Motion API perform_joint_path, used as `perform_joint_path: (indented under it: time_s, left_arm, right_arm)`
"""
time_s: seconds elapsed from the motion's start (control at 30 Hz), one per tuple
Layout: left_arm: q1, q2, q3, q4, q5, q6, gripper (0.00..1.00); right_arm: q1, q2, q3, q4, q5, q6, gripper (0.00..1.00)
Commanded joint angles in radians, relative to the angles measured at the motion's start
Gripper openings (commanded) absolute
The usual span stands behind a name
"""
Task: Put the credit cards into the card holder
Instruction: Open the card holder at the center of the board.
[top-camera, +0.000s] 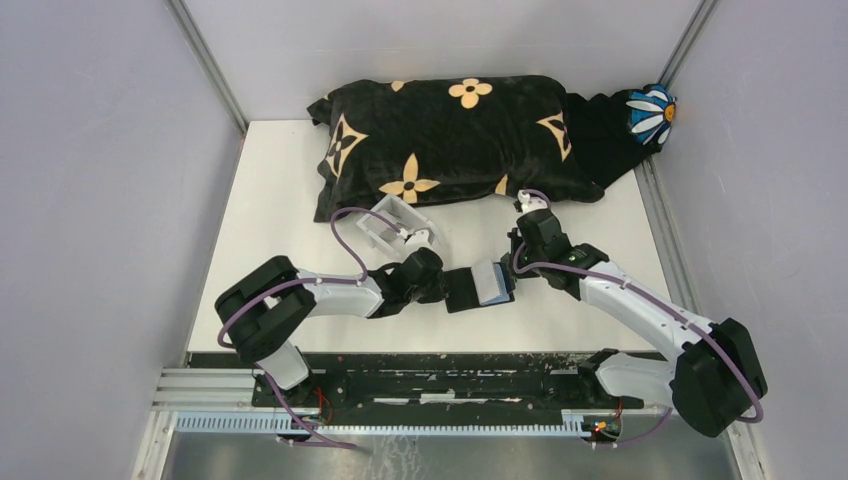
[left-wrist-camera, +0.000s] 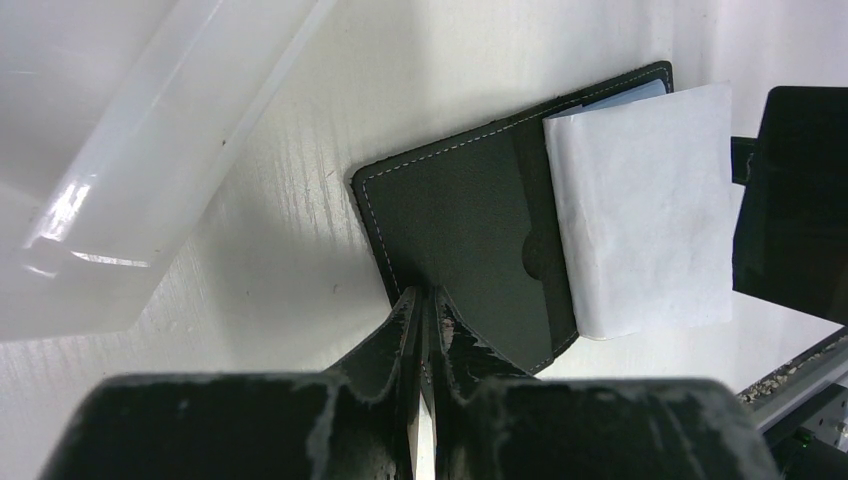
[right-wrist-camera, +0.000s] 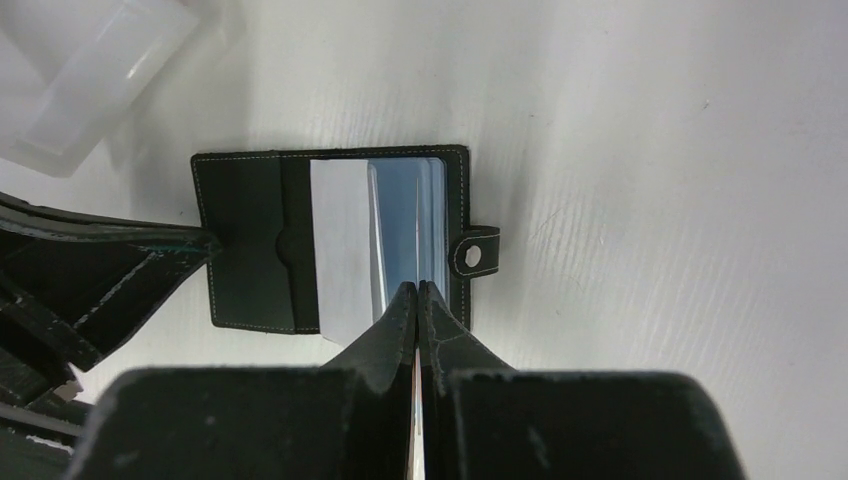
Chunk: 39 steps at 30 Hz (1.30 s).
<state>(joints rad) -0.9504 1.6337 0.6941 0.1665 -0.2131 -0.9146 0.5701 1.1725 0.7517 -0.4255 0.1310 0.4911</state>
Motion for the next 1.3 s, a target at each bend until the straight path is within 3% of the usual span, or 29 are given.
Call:
perform_joint_path:
  time_s: [0.0, 1.27]
  left_arm:
    - [-0.004, 0.027, 0.028, -0.015, -0.029, 0.019, 0.12]
    - [-0.004, 0.051, 0.027, -0.010, -0.023, 0.005, 0.10]
  right_arm:
    - [-0.016, 0.018, -0.019, 0.062, -0.019, -0.011, 0.01]
    - [-0.075, 0.090, -0.076, 0.143, -0.099, -0.012, 0.01]
